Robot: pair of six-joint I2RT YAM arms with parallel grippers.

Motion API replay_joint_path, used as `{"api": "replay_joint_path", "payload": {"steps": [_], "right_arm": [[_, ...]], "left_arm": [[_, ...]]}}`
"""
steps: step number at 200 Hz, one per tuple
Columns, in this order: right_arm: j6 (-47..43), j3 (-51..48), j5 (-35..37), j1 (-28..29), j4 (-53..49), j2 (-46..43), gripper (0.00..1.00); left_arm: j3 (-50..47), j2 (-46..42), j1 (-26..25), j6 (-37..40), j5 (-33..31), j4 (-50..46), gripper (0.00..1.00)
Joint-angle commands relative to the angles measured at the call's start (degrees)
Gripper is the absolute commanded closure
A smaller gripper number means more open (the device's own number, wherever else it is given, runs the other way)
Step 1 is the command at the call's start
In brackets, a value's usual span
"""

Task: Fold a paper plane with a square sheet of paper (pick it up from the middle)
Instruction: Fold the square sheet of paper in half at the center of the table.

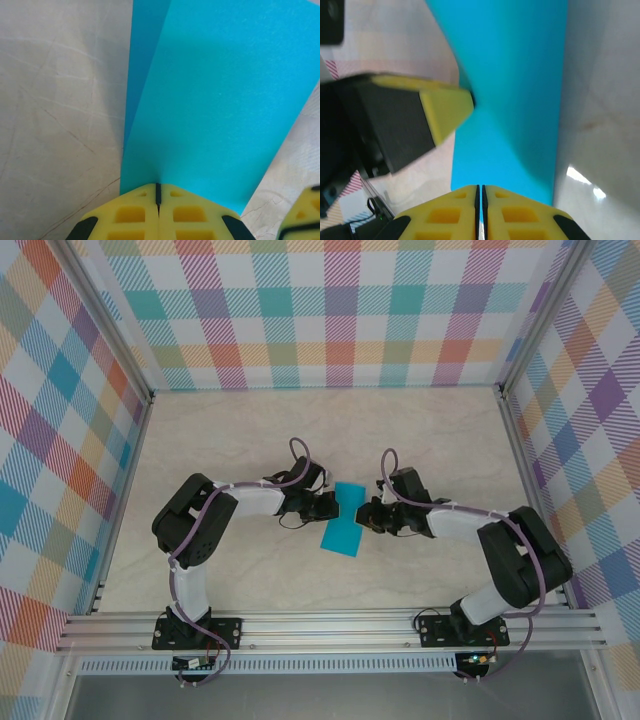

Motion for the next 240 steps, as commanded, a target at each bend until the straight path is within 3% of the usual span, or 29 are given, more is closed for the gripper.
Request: {"api": "replay_joint_path", "payload": {"steps": [1, 85, 139, 240], "right_arm": [[-1.2, 1.5, -3.0, -0.1, 2.5, 3.3, 0.88], [-2.6, 0.0, 1.2, -0.4, 1.3, 9.2, 0.89], [-2.0, 2.7, -2.5, -2.1, 1.9, 4.0, 0.88], [-2.9, 4.2, -0.7, -3.5, 3.1, 13.4, 0.89]], "left_arm": [[-2.5, 3.2, -0.7, 1.6, -2.2, -5.8, 1.0], [-2.7, 3.5, -0.7, 1.7, -2.5, -5.9, 1.0], [-2.7, 3.3, -0.7, 2.0, -2.6, -6.5, 1.0], [-2.7, 3.4, -0.7, 2.6, -3.1, -7.0, 1.0]]}}
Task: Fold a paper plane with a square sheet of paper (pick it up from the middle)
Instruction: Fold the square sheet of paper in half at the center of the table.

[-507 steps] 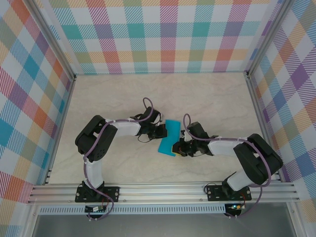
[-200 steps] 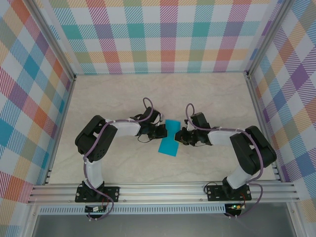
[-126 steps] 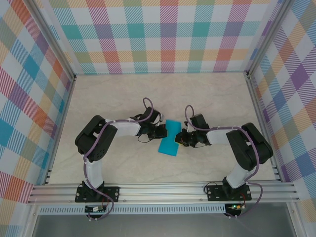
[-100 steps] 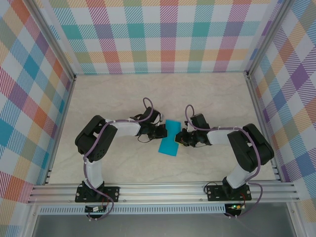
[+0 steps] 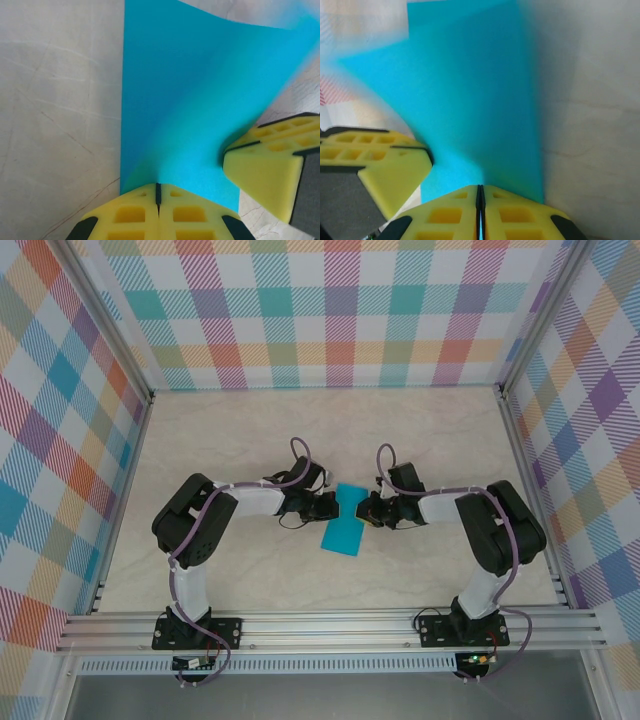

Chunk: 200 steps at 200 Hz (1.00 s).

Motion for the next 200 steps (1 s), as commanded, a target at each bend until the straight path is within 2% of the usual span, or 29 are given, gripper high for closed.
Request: {"api": "replay_joint_path", "payload": {"steps": [1, 52, 140, 200], "right_arm": [[-0.6, -0.3, 0.9, -0.1, 0.4, 1.7, 0.89], [-0.5, 2.2, -1.1, -1.3, -0.4, -2.3, 0.88], [-2.6, 4.3, 0.4, -2.4, -0.9, 5.7, 0.89], [-5.2, 9.5, -2.6, -4.3, -5.1, 2.8, 0.88]], "left_arm": [[-2.7, 3.4, -0.7, 1.3, -3.1, -6.9, 1.0], [-3.2, 3.0, -0.7, 1.7, -3.4, -7.2, 1.0], [-3.4, 3.1, -0.7, 1.9, -3.4, -7.1, 1.0], [-4.1, 3.2, -0.7, 1.8, -3.5, -6.9, 1.0]]}}
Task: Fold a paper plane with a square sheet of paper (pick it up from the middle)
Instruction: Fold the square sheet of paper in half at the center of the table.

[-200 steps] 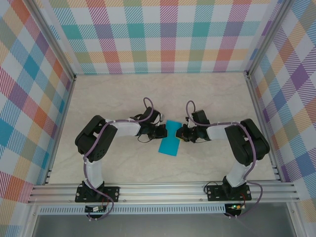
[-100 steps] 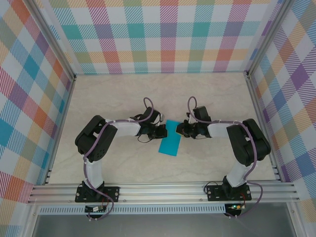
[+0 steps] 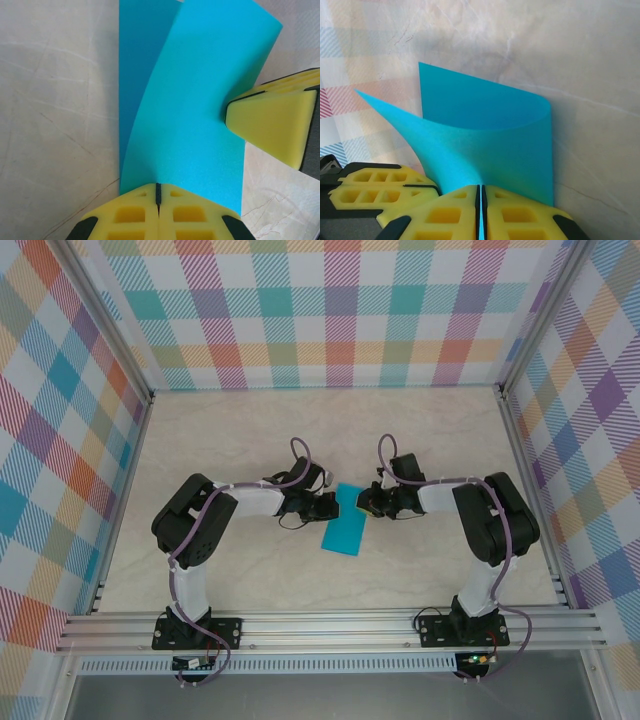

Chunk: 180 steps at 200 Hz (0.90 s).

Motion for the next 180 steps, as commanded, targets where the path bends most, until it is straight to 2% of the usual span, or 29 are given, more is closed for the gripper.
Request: {"api": "replay_joint_path", "payload": {"steps": [1, 79, 144, 180], "right_arm": [[-3.0, 3.5, -1.3, -1.4, -2.6, -0.9, 0.88], [-3.6, 4.3, -2.6, -3.5, -1.4, 5.9, 0.88], [-5.4, 8.6, -1.2, -4.1, -7.1, 2.8, 0.88], [-6.6, 11.4, -0.6, -4.1, -9.8, 5.3, 0.88]], "left_arm": [[-3.4, 3.3, -0.7, 1.4, -3.6, -7.8, 1.0], [-3.4, 3.1, -0.7, 1.6, -3.8, -8.0, 1.0], [-3.3, 2.9, -0.7, 1.8, -3.8, -8.4, 1.0], [-3.4, 2.7, -0.7, 1.8, -3.7, -8.4, 1.0]]}}
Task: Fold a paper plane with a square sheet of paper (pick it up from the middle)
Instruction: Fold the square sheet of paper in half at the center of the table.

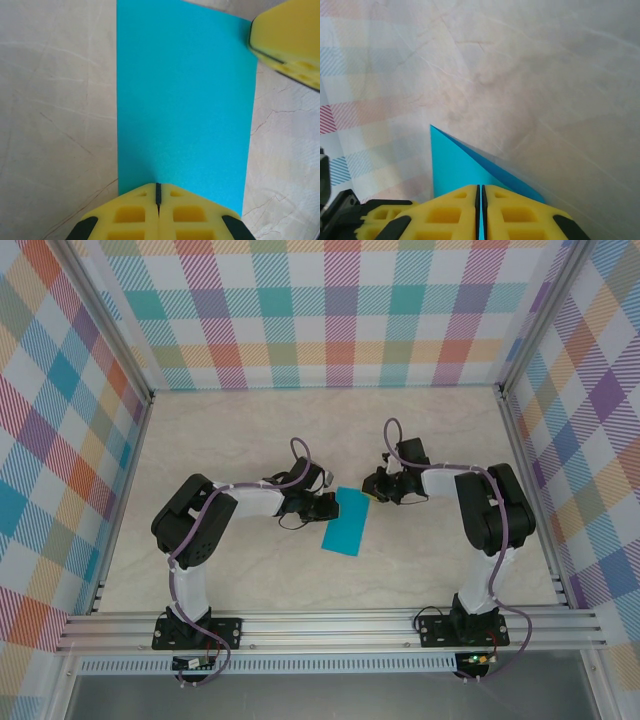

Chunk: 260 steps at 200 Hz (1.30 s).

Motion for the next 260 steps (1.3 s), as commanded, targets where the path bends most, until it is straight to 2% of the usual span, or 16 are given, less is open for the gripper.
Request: {"api": "replay_joint_path", "payload": {"steps": [1, 72, 120, 138, 165, 224, 260], "right_arm": [[-2.2, 2.2, 0.2, -0.1, -3.0, 1.2, 0.88], [0.4, -0.3, -0.5, -0.9, 1.7, 4.0, 0.89], [0.9, 2.7, -2.9, -1.8, -4.3, -2.8, 0.88], [1.1, 3.2, -1.2, -1.9, -9.0, -6.8, 0.87], [3.4, -2.2, -3.9, -1.4, -7.2, -13.2, 0.86], [10.9, -18.4, 0.7, 8.0, -1.9, -26.1, 0.86], [12.5, -23.0, 3.0, 15.5, 0.4, -27.1, 0.86]], "left_arm": [[-3.3, 2.8, -0.6, 1.6, -3.6, -8.4, 1.0], [-3.1, 3.0, -0.7, 1.5, -3.6, -8.4, 1.0], [-3.4, 2.7, -0.7, 1.7, -3.8, -8.7, 1.0], [-3.4, 2.6, -0.7, 1.7, -3.8, -8.7, 1.0], [-3.7, 2.4, -0.7, 1.5, -4.0, -8.4, 1.0], [-3.1, 2.8, -0.7, 0.6, -3.4, -7.8, 1.0], [-3.5, 2.9, -0.7, 0.4, -3.3, -7.5, 1.0]]}}
